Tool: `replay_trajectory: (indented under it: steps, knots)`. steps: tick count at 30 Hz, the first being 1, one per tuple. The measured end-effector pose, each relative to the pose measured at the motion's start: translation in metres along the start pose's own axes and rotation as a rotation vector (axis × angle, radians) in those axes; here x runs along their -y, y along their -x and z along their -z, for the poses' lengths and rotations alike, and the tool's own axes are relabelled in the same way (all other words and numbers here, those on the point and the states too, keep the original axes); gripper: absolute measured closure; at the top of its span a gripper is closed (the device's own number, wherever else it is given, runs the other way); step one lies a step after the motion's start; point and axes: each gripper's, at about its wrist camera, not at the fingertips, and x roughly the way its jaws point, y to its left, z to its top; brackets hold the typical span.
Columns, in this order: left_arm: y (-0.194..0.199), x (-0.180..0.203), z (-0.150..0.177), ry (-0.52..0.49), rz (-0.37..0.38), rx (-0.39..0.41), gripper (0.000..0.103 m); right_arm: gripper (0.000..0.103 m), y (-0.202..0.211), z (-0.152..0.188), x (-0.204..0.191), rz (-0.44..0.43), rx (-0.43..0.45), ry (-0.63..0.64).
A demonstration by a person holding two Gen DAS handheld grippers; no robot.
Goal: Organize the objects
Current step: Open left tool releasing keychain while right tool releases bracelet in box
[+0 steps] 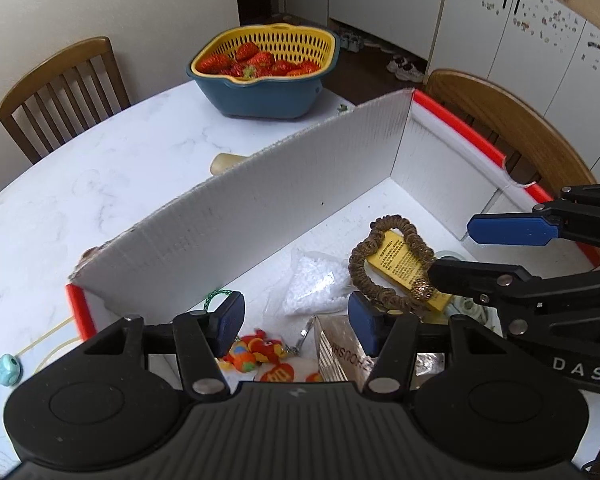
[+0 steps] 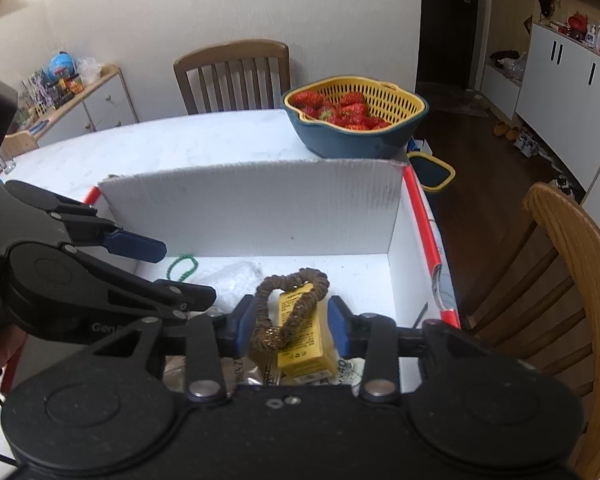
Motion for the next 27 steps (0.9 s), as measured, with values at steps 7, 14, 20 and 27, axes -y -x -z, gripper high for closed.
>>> replay_trajectory:
  steps: [7, 14, 20, 27]
  knots:
    - [0.032, -0.005, 0.009, 0.009, 0.004, 0.077, 0.043, 0.049, 0.026, -0.001, -0.010, -0.013, 0.056, 0.006]
    - [0.066, -0.009, 0.019, 0.011, 0.028, 0.137, 0.038, 0.040, 0.049, -0.001, -0.026, -0.006, 0.109, -0.002]
    - [0.093, -0.027, 0.034, 0.046, 0.040, 0.182, 0.033, 0.029, 0.064, 0.000, -0.045, -0.002, 0.142, 0.001]
    - [0.124, -0.056, 0.056, 0.084, 0.015, 0.239, 0.020, 0.017, 0.078, 0.002, -0.077, -0.010, 0.178, 0.001]
